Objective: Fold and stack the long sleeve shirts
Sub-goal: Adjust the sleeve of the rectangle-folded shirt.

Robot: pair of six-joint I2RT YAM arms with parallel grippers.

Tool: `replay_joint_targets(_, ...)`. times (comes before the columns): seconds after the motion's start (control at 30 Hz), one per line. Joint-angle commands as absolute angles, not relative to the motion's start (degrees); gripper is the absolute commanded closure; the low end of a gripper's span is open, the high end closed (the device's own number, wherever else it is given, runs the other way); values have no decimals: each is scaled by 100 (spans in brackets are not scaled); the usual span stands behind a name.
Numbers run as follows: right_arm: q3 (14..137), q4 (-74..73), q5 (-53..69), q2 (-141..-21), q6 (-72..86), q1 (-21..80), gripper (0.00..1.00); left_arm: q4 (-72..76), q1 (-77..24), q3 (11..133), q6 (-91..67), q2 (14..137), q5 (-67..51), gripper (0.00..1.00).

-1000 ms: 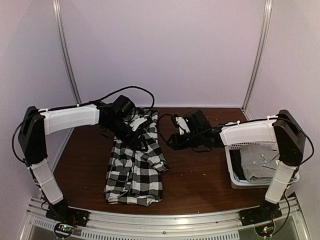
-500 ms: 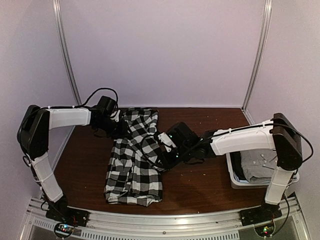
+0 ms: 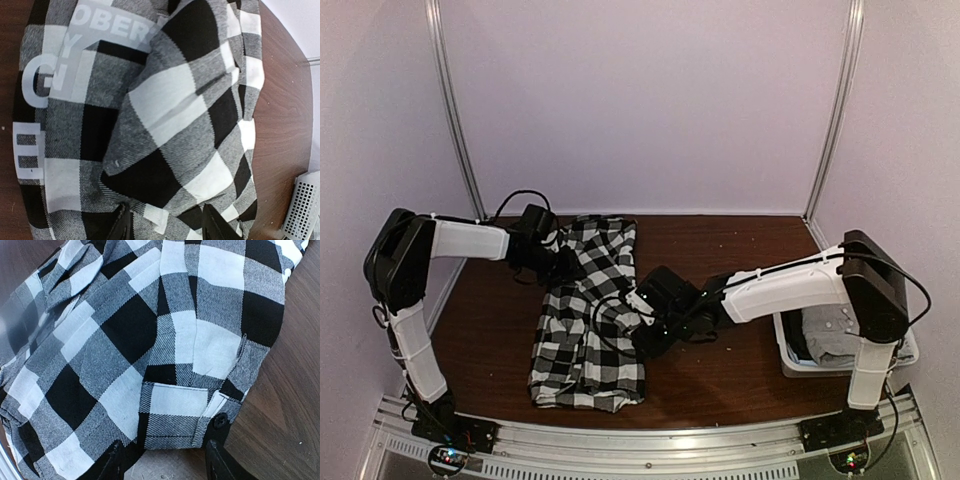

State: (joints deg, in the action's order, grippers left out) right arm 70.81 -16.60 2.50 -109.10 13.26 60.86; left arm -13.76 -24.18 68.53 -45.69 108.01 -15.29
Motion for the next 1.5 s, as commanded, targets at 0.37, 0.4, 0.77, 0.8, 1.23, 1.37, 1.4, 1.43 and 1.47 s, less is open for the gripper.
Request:
replay_joint_targets(0.37, 7227, -1725, -334, -11221, 1248, 6213, 49, -963, -2373, 6812, -4928, 10910, -1330, 52)
replay_joint_targets(0.4, 7231, -1697, -375, -11242, 1247, 6214, 49, -960, -2373, 6834, -4924, 10943, -1327, 53)
replay_joint_targets(0.77, 7507, -1611, -826, -11402, 1219, 6240, 62, -1012, -2356, 7092, -4826, 11114, -1298, 77)
replay_joint_targets(0.8, 7528, -1608, -827, -11411, 1202, 6240, 65, -1019, -2348, 7111, -4809, 11114, -1288, 81)
replay_joint_targets(1.23, 8110, -2165, -365, -11461, 1086, 6261, 100, -1028, -2251, 7271, -4673, 11193, -1365, 100)
replay_joint_targets(1.37, 8455, -2646, -32, -11426, 1119, 6330, 100, -1043, -2191, 7327, -4611, 11196, -1392, 100)
replay_joint_targets(1.4, 8526, -2731, 181, -11438, 1136, 6359, 100, -1039, -2182, 7337, -4602, 11204, -1400, 100)
replay_joint_targets(1.43, 8602, -2843, 342, -11468, 1179, 6386, 100, -1040, -2172, 7351, -4591, 11207, -1411, 100)
replay_joint_targets(1.47, 8669, -2931, 467, -11499, 1223, 6416, 100, -1036, -2157, 7360, -4576, 11215, -1431, 100)
